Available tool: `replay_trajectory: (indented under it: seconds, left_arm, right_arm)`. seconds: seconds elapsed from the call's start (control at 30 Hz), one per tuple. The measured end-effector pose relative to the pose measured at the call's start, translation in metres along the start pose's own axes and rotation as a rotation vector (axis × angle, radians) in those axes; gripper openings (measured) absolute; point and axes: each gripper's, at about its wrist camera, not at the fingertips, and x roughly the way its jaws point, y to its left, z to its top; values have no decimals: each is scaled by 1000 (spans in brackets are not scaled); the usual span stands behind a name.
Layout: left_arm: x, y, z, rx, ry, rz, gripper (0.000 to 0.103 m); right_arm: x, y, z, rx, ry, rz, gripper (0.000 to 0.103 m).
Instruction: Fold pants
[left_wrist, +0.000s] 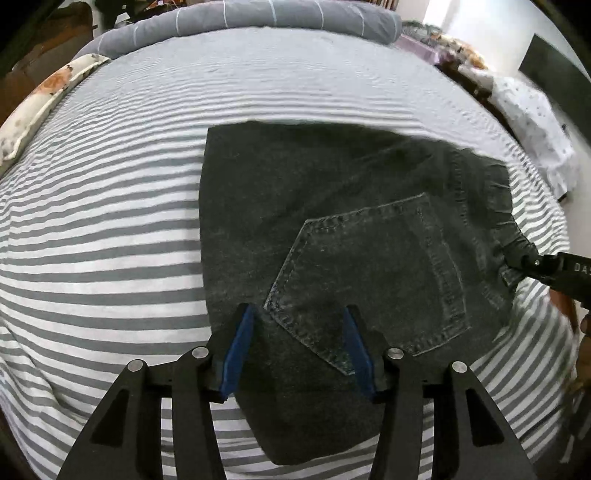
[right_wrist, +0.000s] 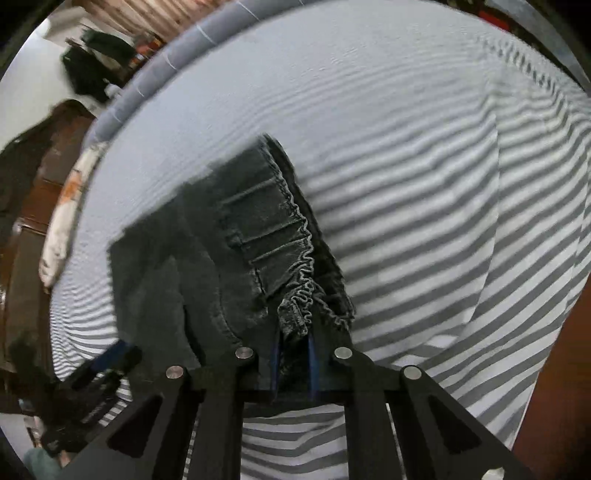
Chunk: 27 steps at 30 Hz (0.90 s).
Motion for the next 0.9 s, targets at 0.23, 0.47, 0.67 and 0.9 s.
replay_trajectory:
  seconds: [0.23, 0.47, 0.67, 0.9]
  left_arm:
    - [-2, 0, 4, 6, 22, 5, 51]
    - [-16, 12, 49, -15, -66, 7, 52]
    - [13, 15, 95, -27, -52, 51, 52]
    - [47, 12, 108, 7, 18, 98, 52]
  right_arm:
    - [-1, 5, 4, -29, 35, -39, 37]
    - [-43, 26, 25, -99, -135, -17, 41]
    - [-12, 64, 55, -211, -105, -56, 41]
    - [28, 62, 65, -207, -34, -119, 41]
